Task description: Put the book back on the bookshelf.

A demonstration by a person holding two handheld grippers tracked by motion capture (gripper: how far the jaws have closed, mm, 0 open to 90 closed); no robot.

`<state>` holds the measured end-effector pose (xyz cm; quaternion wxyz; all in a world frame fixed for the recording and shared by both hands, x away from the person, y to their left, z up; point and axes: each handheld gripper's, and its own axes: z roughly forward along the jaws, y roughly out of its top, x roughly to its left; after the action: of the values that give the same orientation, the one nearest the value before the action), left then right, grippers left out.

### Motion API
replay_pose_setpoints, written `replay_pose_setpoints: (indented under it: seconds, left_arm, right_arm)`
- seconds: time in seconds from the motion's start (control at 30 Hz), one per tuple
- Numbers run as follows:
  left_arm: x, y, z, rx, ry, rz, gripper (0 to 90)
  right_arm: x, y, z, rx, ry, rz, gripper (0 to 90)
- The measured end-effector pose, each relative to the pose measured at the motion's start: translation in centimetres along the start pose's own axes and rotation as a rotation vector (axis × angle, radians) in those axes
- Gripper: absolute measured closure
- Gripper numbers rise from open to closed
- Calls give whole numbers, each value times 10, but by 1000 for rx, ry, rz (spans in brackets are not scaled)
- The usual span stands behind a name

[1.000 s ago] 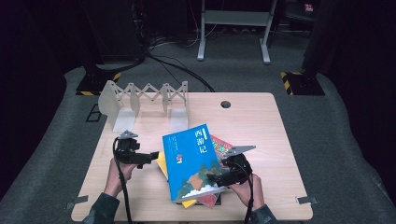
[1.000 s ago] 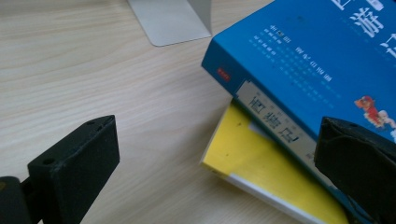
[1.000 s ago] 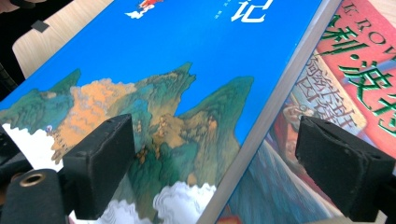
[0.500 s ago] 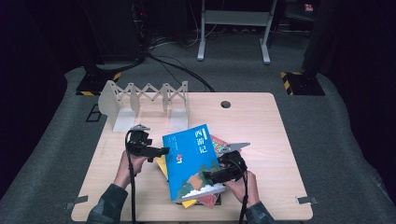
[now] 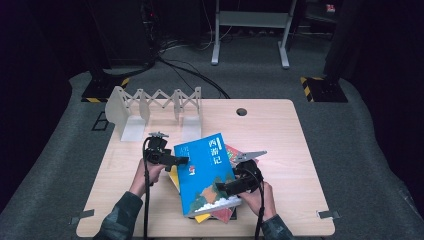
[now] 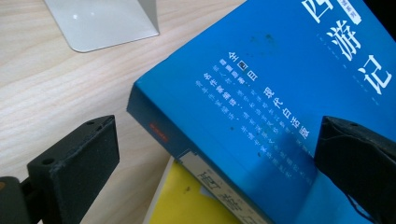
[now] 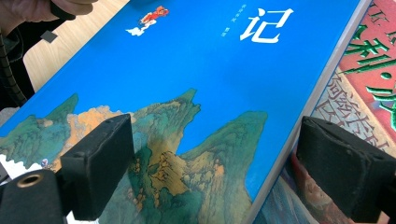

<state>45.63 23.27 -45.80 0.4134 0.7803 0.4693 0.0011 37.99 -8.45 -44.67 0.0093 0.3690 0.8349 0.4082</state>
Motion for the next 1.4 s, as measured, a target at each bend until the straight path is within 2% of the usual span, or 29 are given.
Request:
replay_pose_setpoints:
  seconds: [0.33,0.6,0.77,0.8,0.83,1.23,1.4]
  left_arm:
    - [5,1,6,8,-62,-35,0]
    - [6,0,6,10,-67,-46,0]
    - [9,-2,9,15,-108,-74,0]
    - [9,-3,10,6,-119,-103,0]
    - [10,-3,10,9,-121,-101,0]
    - [17,-3,8,-3,-127,-116,0]
    - [15,-1,5,-12,-102,-98,1]
  right_arm:
    - [-2,1,2,6,16,18,94]
    - [-4,2,5,1,18,21,84]
    - [-4,2,5,-5,15,25,85]
    - [-4,2,6,-7,18,26,85]
    - [-3,3,6,-8,19,25,85]
    - [0,9,14,-2,20,21,84]
    - [1,11,16,4,23,16,84]
